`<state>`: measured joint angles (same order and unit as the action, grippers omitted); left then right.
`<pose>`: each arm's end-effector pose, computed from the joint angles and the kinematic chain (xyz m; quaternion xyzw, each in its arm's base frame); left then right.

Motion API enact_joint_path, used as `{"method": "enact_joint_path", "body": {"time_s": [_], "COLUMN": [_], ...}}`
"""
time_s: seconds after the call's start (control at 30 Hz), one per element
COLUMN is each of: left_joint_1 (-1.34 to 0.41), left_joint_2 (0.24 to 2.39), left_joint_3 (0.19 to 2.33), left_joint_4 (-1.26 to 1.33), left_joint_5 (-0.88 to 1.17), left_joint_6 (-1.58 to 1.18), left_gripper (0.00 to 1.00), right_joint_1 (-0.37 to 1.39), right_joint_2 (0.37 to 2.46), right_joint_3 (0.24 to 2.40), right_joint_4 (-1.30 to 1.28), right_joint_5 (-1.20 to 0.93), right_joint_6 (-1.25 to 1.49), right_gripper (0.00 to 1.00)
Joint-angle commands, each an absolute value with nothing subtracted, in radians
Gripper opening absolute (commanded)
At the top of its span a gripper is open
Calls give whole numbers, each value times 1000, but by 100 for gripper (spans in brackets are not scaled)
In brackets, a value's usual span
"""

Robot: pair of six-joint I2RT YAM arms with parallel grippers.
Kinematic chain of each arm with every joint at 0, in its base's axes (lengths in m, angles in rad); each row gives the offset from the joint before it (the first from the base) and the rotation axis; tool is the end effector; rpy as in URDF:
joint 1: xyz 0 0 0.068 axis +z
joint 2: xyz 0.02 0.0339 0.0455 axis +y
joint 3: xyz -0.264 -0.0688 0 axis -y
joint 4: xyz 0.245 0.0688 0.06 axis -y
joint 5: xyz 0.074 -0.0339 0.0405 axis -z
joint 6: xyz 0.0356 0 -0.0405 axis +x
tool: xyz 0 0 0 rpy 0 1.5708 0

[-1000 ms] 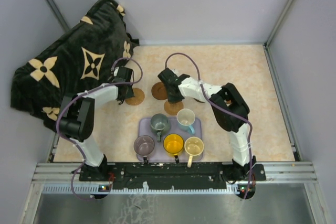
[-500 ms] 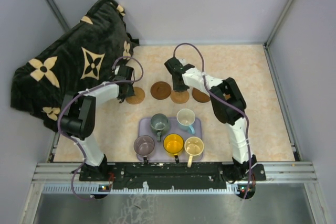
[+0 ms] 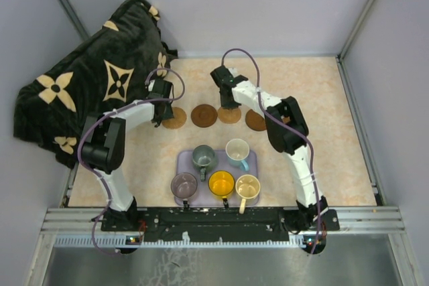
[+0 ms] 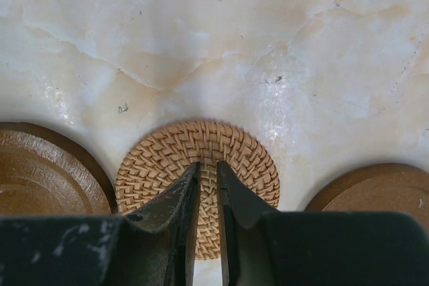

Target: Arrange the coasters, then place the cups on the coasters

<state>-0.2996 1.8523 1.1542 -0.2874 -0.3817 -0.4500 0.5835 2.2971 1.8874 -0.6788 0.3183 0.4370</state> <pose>0.3658 -0.0991 0.1664 -0.1252 0.9333 0.0653 0.3301 0.4184 0.2628 0.1728 -0.0324 0.9590 -0.0191 0.2809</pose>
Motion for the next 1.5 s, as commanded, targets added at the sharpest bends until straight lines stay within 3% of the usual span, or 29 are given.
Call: {"method": "enact_joint_path", "body": {"time_s": [0.0, 0.43, 1.47], "left_joint_1": [-294, -294, -295], "left_joint_2": [1881, 1857, 1869], "left_joint_3": [1167, 1127, 1124], "left_joint_4": [-315, -310, -301], "left_joint_5": [-383, -374, -385], "left_joint_6": [-461, -473, -478], "left_gripper": [52, 52, 52], "right_joint_1": [569, 618, 678], "right_joint_2": [2375, 2364, 2382], "right_joint_3": [1887, 1835, 1942], "right_joint_4": [-702, -681, -710], "right_joint_5": [301, 276, 307], "right_joint_6": [410, 416, 389], "right_gripper": [17, 15, 14]}}
